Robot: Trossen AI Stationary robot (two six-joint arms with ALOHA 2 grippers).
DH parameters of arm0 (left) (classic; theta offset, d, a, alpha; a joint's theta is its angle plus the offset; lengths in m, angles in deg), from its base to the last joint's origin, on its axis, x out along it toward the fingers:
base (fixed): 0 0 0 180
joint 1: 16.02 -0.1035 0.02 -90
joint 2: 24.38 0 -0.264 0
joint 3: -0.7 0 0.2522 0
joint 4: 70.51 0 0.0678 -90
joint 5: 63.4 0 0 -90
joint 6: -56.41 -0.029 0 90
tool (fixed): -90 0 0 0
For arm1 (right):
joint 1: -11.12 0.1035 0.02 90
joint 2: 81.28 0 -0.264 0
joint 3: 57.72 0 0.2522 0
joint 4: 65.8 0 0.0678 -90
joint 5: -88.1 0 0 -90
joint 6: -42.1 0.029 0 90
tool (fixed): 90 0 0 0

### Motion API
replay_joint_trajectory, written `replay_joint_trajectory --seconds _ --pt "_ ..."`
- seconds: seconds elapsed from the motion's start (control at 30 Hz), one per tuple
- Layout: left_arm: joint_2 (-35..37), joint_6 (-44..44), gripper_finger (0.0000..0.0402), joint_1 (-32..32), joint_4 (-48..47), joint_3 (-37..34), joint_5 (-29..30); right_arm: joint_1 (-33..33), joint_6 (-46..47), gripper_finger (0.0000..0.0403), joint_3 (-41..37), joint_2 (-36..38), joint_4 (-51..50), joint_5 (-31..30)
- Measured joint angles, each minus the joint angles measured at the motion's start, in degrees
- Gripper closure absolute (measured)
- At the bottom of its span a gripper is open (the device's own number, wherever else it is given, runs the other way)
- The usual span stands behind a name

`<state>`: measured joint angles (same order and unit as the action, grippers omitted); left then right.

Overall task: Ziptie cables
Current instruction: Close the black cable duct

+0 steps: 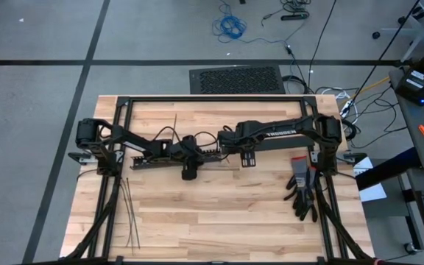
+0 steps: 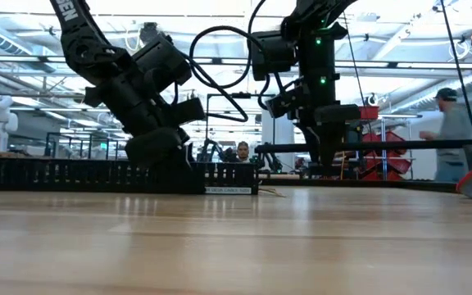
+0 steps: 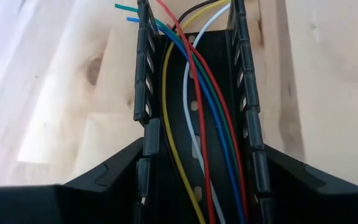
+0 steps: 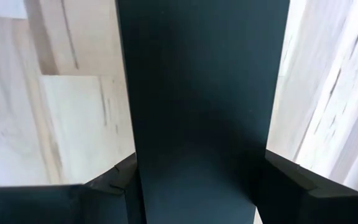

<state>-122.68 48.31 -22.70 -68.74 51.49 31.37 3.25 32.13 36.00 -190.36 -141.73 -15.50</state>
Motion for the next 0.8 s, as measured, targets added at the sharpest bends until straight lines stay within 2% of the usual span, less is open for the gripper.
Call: replay_joint_trajectory --seconds 0.43,0.6,0.8 --pt "-0.2 -2.8 0.0150 -2.1 0.6 1.3 1.0 -6.0 -6.5 0.0194 0.0 0.0 -0.7 0.3" --pt "-0.2 -2.3 0.0150 -2.7 0.6 1.3 0.6 -8.5 -7.6 0.0194 0.0 0.1 -0.9 6.3" --pt "-0.2 -1.7 0.0150 -3.7 0.9 1.4 0.4 -10.2 -10.3 0.0194 -4.9 5.8 4.4 6.6"
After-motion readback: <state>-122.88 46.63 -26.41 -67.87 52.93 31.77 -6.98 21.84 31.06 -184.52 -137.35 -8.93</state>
